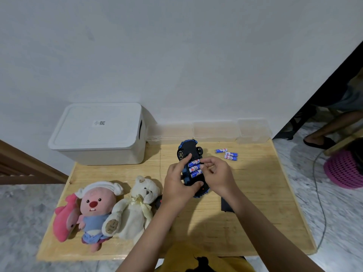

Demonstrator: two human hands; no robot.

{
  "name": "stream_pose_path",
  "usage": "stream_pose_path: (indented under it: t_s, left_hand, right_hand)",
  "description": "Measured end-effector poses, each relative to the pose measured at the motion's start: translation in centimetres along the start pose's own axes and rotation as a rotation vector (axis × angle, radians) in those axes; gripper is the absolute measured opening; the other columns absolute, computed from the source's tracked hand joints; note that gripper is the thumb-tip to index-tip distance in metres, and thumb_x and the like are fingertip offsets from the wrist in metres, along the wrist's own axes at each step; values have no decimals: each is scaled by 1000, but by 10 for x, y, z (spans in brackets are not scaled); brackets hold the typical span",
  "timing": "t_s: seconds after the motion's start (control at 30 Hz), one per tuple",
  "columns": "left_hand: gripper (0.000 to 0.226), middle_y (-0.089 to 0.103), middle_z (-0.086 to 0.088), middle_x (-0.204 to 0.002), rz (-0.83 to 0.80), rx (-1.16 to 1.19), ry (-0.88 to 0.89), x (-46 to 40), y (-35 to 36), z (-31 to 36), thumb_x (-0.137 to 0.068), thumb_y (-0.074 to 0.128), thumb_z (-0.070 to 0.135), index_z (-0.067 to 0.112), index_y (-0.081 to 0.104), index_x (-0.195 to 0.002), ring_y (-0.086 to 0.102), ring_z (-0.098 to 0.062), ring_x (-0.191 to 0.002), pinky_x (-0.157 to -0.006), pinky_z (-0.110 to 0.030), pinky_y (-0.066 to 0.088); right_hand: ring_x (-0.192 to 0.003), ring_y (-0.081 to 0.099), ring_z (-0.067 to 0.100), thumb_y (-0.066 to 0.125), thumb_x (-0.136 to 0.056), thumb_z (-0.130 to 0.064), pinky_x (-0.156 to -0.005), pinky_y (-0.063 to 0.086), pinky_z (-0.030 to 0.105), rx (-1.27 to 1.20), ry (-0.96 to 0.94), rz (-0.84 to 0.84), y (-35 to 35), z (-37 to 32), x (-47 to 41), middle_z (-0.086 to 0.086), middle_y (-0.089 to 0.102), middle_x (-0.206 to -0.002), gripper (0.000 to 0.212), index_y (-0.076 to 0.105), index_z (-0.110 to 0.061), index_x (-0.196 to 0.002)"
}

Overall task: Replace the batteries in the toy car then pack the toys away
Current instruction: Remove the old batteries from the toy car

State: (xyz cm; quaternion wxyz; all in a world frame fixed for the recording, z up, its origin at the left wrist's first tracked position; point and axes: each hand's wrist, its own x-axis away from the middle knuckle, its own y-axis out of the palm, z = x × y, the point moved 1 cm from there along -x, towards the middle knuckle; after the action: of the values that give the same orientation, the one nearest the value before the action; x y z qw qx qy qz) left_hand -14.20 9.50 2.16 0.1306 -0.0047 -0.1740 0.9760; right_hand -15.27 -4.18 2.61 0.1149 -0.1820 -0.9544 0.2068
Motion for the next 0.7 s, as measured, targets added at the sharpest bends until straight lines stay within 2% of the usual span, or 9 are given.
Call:
stream_pose_path:
  t_s: [0.13,0.27,0.47,0.57,0.63,0.7]
  left_hand:
    - [87,50,9,-115,-18,-4,14,-1,2,-2,-64,83,12,52,43,-129,51,6,-106,-95,-29,50]
    - [86,49,10,-115,-20,-2,31,-1,3,-3,-64,83,11,53,44,-129,54,0,-106,-95,-30,50]
    - [85,50,9,-114,-15,-6,41,1,2,-1,-65,82,9,48,45,-131,52,3,-105,-94,-29,50]
    - [84,50,9,-115,-8,-4,44,2,0,-1,-65,82,9,46,45,-132,50,6,-105,-94,-29,50]
    - [84,50,9,-116,-2,-1,36,2,0,-2,-66,82,9,45,45,-132,49,8,-106,-94,-29,50]
    - [84,51,8,-117,-5,2,31,2,1,-2,-65,82,11,44,45,-133,49,8,-108,-95,-31,50]
  right_hand:
    - [-77,64,19,59,-88,-8,-70,52,30,-14,40,10,1,2,-4,2,64,-83,12,65,-13,-96]
    - [-70,60,14,57,-88,-5,-62,47,21,-38,55,4,0,2,-5,-2,61,-79,12,63,-12,-95]
    - [-74,59,14,54,-89,-3,-63,46,19,-102,112,-24,0,1,-7,-1,59,-80,12,59,-12,-94]
    - [-75,58,15,62,-87,-9,-66,47,20,-139,110,-17,-1,-2,-4,-1,59,-79,7,57,-14,-90]
    - [-71,58,14,70,-83,-18,-66,49,24,-172,86,0,-2,-4,-2,0,61,-76,13,57,-17,-84]
    - [-66,59,13,73,-80,-19,-64,50,27,-194,52,35,-1,-7,0,1,62,-73,20,53,-18,-78]
